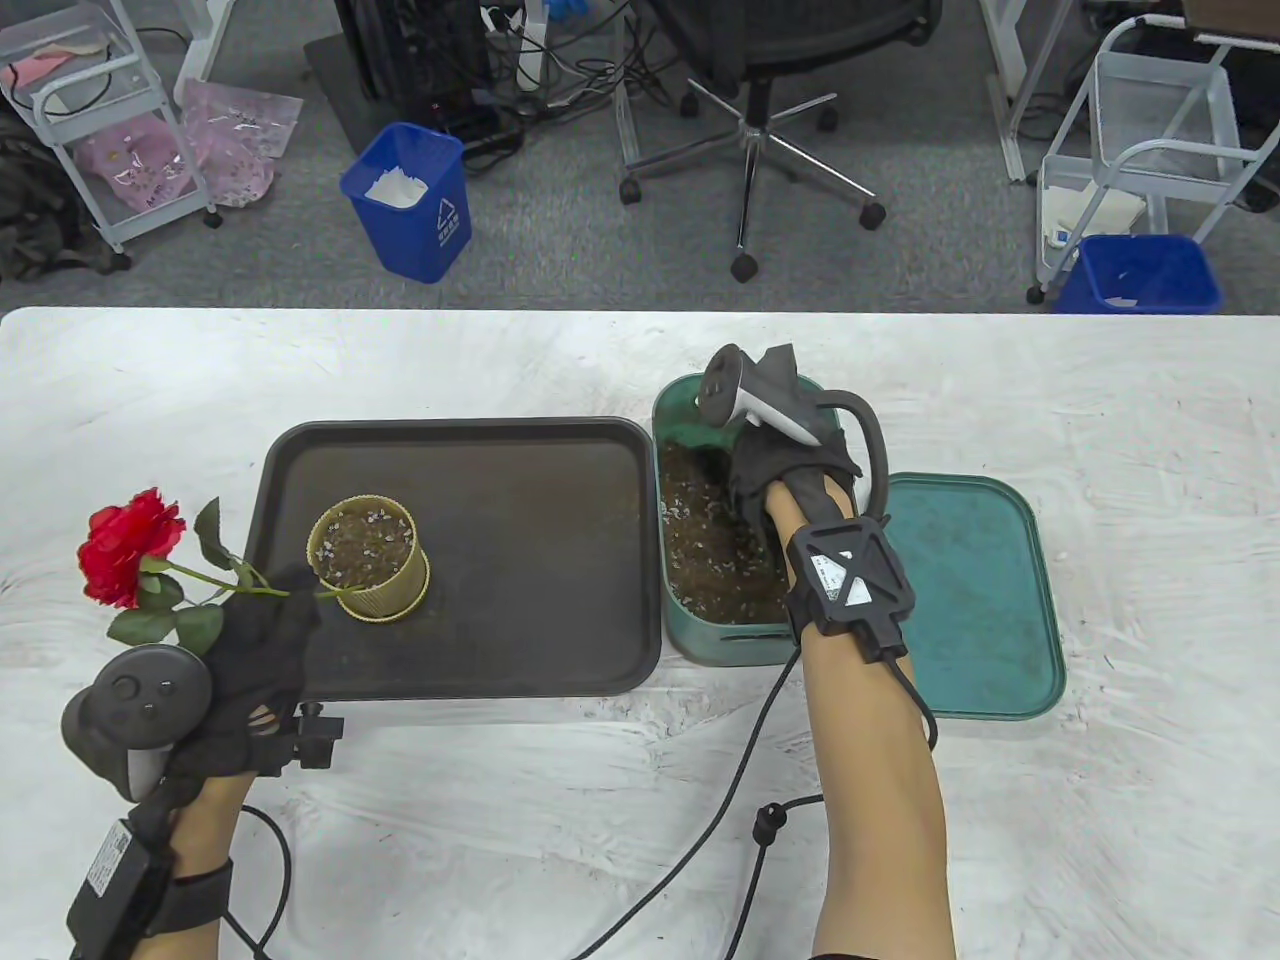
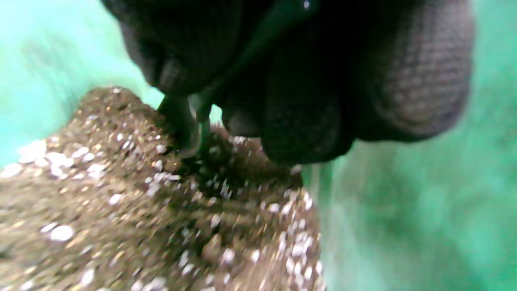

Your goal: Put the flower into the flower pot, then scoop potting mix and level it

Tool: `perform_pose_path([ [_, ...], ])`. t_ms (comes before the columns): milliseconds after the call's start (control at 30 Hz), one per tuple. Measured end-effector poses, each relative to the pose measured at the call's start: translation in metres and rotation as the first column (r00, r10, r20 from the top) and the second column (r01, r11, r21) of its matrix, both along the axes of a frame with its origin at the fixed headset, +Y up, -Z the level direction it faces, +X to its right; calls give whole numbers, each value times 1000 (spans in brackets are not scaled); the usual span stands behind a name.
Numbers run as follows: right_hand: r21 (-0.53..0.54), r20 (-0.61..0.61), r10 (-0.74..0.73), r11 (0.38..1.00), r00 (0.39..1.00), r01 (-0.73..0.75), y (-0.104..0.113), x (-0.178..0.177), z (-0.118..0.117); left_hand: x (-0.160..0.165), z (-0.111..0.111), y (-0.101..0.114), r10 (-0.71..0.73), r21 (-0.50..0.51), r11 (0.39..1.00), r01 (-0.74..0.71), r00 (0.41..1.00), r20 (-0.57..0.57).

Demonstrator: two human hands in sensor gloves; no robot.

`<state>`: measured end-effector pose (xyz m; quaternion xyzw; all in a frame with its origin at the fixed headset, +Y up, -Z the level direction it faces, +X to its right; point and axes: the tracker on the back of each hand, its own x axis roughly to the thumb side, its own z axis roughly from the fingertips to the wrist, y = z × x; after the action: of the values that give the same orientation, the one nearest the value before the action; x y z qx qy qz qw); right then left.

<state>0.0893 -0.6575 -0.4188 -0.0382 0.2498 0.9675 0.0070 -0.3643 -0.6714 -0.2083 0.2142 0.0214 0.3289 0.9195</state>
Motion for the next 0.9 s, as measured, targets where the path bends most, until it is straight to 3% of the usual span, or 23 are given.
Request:
perform_pose_path([
  [167,-159,178,-156,970,972,185,-9,9,2,0,0,0,-2,0,1000,2,1000,1],
  [433,-134,303,-349,906,887,402,-5,20,11,1,0,0,-8,2,1000,8,1000,4],
  [667,-140,424,-526,766,737,627,-6,40,36,2,0,0,-20,6,1000,20,1000,9],
  [833,-26,508,-650,643,565,765,-9,56,59,2,0,0,-16,6,1000,16,1000,13],
  [900,3,516,-675,617,527,787,-8,58,67,2,0,0,-15,6,1000,15,1000,13],
])
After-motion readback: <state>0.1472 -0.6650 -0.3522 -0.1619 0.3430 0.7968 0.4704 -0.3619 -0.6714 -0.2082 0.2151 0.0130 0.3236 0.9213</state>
